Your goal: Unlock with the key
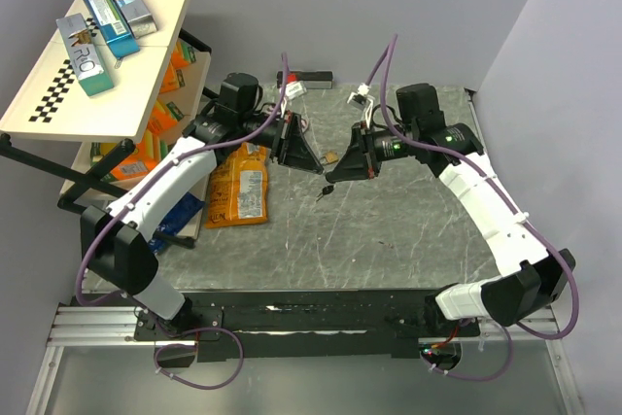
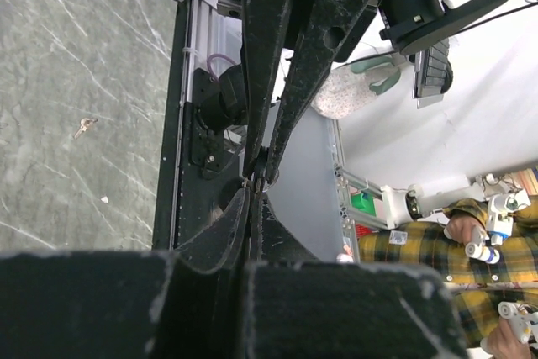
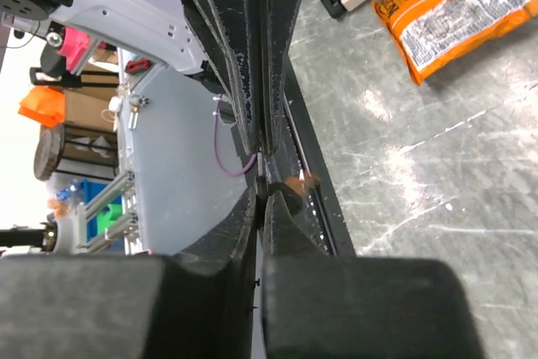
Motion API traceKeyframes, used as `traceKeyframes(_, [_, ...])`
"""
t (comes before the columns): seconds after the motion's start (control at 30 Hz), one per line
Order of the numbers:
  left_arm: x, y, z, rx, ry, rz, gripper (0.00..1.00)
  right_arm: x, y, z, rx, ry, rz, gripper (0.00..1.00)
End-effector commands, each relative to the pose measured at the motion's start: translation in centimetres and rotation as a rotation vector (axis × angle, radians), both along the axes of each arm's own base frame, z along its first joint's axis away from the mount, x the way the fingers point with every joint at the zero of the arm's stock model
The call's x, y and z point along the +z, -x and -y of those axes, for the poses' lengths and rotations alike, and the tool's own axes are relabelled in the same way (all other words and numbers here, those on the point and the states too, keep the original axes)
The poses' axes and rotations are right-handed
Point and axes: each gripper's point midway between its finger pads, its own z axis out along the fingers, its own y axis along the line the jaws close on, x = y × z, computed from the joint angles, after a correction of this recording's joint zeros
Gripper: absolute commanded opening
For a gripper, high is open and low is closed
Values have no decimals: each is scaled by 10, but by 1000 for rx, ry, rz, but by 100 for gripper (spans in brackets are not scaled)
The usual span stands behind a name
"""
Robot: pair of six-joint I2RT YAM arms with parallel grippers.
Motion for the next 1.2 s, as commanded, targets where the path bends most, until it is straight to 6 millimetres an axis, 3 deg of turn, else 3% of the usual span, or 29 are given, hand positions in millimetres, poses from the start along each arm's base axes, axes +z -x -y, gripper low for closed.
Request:
traceKeyframes(0.0, [17,-1,3,-6,40,88,1,11,6,-6,40,-33,18,0])
traceKeyframes(0.03, [17,-3,4,6,38,91,1,10,6,-6,38,-33,17,0])
traceKeyframes(0.07, [17,-6,5,27,36,98,24,12,5,-5,28,-39,34,0])
traceKeyframes(0.13, [15,-26,10,129,31,121,58,4,-8,1,-62,-16,22,0])
traceKeyframes(0.17, [16,-34,12,174,35,140,80,10,-17,5,-109,-38,64,0])
traceKeyframes(0.2, [18,-53,16,274,42,171,86,-1,-24,11,-172,-38,2,0])
traceKeyframes(0.23, [16,-64,17,325,39,179,89,-4,-42,29,-268,-42,-8,0])
traceKeyframes(0.27, [12,-76,19,371,34,183,91,-3,-48,38,-325,-52,-10,0])
traceKeyframes(0.33, [16,-105,22,490,52,231,92,-12,-73,66,-498,-30,-24,0])
traceKeyframes(0.43, [-1,-147,29,614,13,227,92,-12,-87,95,-683,5,6,0])
traceKeyframes(0.47, [-22,-161,34,632,-26,202,91,-8,-89,105,-737,8,26,0])
traceKeyframes(0.53, [-32,-185,39,702,-66,189,90,-9,-92,117,-834,31,27,0])
traceKeyframes(0.57, [-62,-195,44,709,-133,155,89,-5,-94,129,-909,44,51,0])
traceKeyframes(0.6, [-60,-206,47,738,-142,164,89,-5,-94,133,-943,46,53,0])
traceKeyframes(0.63, [-71,-212,51,754,-175,151,89,-3,-92,137,-964,50,59,0])
traceKeyframes(0.67, [-105,-225,52,790,-259,114,88,2,-89,142,-997,47,83,0])
traceKeyframes(0.7, [-103,-235,56,815,-268,117,88,2,-88,144,-1010,47,87,0])
traceKeyframes(0.73, [-113,-238,62,828,-296,108,88,4,-86,146,-1022,50,95,0])
traceKeyframes(0.77, [-144,-247,63,859,-369,76,87,5,-81,149,-1035,52,104,0])
traceKeyframes(0.8, [-138,-255,69,872,-357,92,87,3,-79,152,-1045,61,109,0])
traceKeyframes(0.83, [-145,-255,77,875,-372,90,87,2,-77,154,-1055,67,109,0])
traceKeyframes(0.87, [-168,-260,81,882,-413,78,87,0,-73,156,-1060,76,109,0])
traceKeyframes(0.9, [-166,-267,85,904,-413,91,87,-4,-71,157,-1068,86,101,0])
traceKeyframes(0.93, [-185,-267,93,898,-440,82,86,-5,-68,158,-1068,88,104,0])
traceKeyframes(1.0, [-190,-273,103,935,-447,104,86,-12,-64,157,-1064,96,87,0])
traceKeyframes(1.03, [-207,-275,107,943,-472,101,85,-12,-61,158,-1064,91,89,0])
traceKeyframes(1.17, [-227,-279,127,990,-475,132,83,-23,-57,155,-1052,92,63,0])
